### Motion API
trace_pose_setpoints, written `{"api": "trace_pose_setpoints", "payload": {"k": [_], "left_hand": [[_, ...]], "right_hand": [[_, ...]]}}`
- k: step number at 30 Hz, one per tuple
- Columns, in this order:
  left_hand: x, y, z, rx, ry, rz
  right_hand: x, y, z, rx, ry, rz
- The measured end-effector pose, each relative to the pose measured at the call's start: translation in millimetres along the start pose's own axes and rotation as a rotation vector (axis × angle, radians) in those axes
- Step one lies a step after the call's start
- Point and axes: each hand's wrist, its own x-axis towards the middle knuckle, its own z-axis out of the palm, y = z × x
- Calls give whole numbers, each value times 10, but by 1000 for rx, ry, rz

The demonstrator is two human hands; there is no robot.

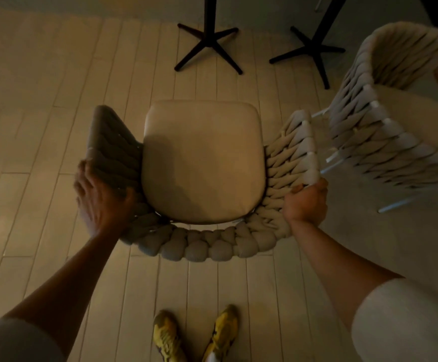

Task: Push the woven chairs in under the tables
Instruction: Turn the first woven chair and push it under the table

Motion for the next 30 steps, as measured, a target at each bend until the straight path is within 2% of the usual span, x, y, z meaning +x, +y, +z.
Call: {"api": "trace_pose_setpoints", "payload": {"k": [6,9,12,14,16,19,22,30], "left_hand": [[-585,-65,-82,200,-185,307],[-957,-80,-224,197,-303,575],[-1121,-122,-285,177,-299,814],[-1081,-112,-319,229,-332,855],[-1005,-55,-352,305,-437,869],[-885,129,-331,451,-644,853],[-750,271,-203,527,-777,836],[-621,266,-10,507,-773,887]], "right_hand": [[-308,152,-308,-39,-209,-131],[-631,378,-482,-150,-193,-422],[-920,522,-545,-313,-142,-767],[-1038,520,-532,-320,-206,-937],[-1112,475,-490,-326,-303,-1042],[-1121,412,-399,-354,-428,-1104],[-1042,373,-326,-388,-500,-1141],[-759,170,-183,-391,-573,-1234]]}}
